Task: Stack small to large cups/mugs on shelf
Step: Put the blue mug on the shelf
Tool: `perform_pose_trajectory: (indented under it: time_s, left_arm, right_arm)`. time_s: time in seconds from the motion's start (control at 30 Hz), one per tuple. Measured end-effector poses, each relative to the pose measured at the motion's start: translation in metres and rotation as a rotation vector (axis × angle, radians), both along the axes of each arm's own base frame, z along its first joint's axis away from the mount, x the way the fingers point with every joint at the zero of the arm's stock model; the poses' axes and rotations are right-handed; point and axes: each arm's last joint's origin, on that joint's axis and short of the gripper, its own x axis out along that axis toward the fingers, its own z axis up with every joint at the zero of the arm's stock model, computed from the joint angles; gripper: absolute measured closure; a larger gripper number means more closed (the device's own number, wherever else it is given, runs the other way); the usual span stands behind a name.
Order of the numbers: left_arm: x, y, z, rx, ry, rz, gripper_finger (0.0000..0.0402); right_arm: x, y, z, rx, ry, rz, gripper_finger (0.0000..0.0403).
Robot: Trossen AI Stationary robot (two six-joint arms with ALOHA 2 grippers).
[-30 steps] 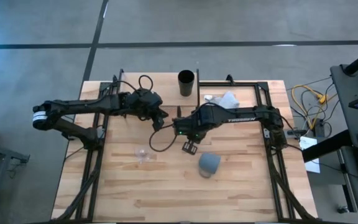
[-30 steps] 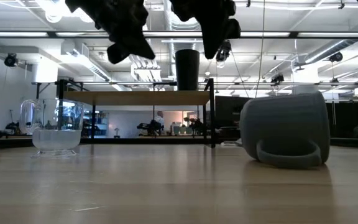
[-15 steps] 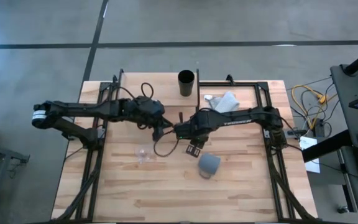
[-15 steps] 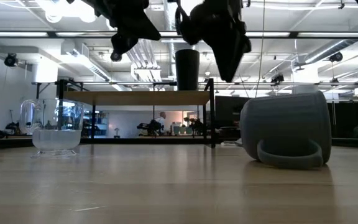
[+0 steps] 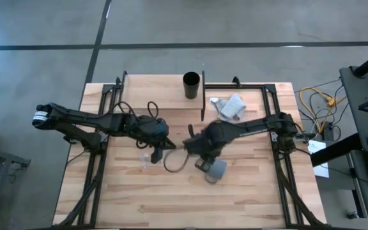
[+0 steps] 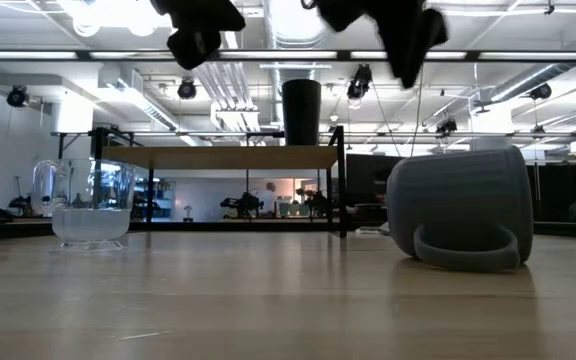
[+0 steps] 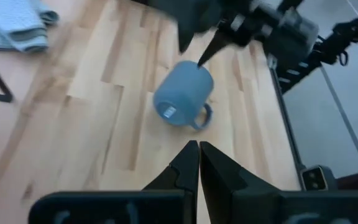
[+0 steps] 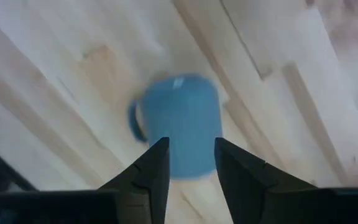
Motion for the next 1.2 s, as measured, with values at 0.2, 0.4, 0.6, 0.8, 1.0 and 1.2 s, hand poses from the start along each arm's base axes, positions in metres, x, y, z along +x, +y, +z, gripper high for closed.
perform_pose_trajectory:
  time_s: [0.2, 0.4, 0.6, 0.8, 1.0, 1.2]
  left_arm:
    - [-0.001, -0.01, -0.001, -0.038, 0.012, -0.008, 0.0402]
    - [-0.003, -0.019, -0.001, -0.065, 0.016, -0.024, 0.0402]
    - [-0.003, -0.024, -0.001, -0.059, 0.016, -0.045, 0.0402]
    - [-0.003, -0.024, 0.001, -0.057, -0.001, -0.048, 0.0402]
    - [-0.003, -0.024, 0.0, -0.06, 0.001, -0.046, 0.0402]
    - [0.001, -0.023, -0.012, -0.031, 0.038, -0.006, 0.0402]
  right_arm:
    - [-0.037, 0.018, 0.027, -0.142, -0.108, -0.17, 0.029]
    - [-0.09, 0.046, 0.032, -0.147, -0.177, -0.308, 0.0291]
    - [-0.127, 0.068, 0.015, -0.007, -0.41, -0.466, 0.0292]
    - [-0.139, 0.076, -0.019, 0.13, -0.531, -0.61, 0.0291]
    - [-0.152, 0.074, -0.061, 0.104, -0.475, -0.771, 0.0291]
    - [-0.15, 0.082, -0.089, 0.223, -0.613, -0.817, 0.0291]
